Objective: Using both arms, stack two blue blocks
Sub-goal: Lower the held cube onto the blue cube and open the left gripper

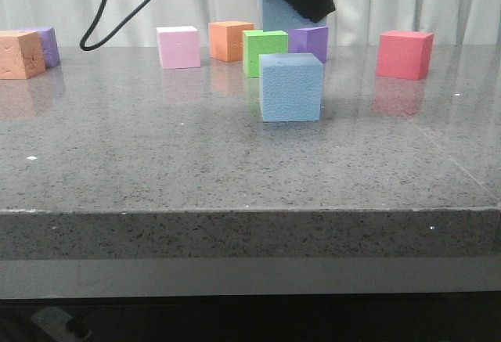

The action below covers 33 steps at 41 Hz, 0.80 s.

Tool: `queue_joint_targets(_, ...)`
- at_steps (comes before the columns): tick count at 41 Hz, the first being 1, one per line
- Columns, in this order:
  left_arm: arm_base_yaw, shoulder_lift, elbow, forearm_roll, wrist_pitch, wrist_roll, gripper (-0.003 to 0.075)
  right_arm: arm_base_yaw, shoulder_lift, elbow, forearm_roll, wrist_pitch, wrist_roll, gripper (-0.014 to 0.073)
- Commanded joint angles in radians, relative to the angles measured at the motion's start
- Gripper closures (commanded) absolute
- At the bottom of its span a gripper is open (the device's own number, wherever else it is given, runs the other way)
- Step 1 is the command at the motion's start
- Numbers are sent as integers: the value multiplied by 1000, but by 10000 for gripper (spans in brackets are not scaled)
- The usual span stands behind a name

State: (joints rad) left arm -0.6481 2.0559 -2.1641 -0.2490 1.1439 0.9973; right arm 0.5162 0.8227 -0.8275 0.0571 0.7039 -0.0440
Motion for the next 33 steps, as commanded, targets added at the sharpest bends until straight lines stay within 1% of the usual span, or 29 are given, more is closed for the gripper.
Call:
queue_joint_targets(1,-6,-33,-34,-27,-51,2,310,-6,-5,-25,4,-58,-10,9)
queue_joint_targets(14,-6,6,-34,-9,-58,4,302,-6,-5,-25,4,-58,-10,9)
queue_joint_targets(17,-6,6,-34,-9,-70,4,256,-6,-5,-25,4,-58,-10,9)
queue_joint_targets(21,-6,6,-34,-9,-74,4,160,-6,-5,-25,4,-58,-10,9)
queue_joint_targets(24,-6,6,-34,-9,-77,4,116,-6,-5,-25,4,-58,-10,9)
queue_joint_targets(33,-4,-15,-34,-9,-73,-5,113,-6,-5,-25,4,-58,-10,9)
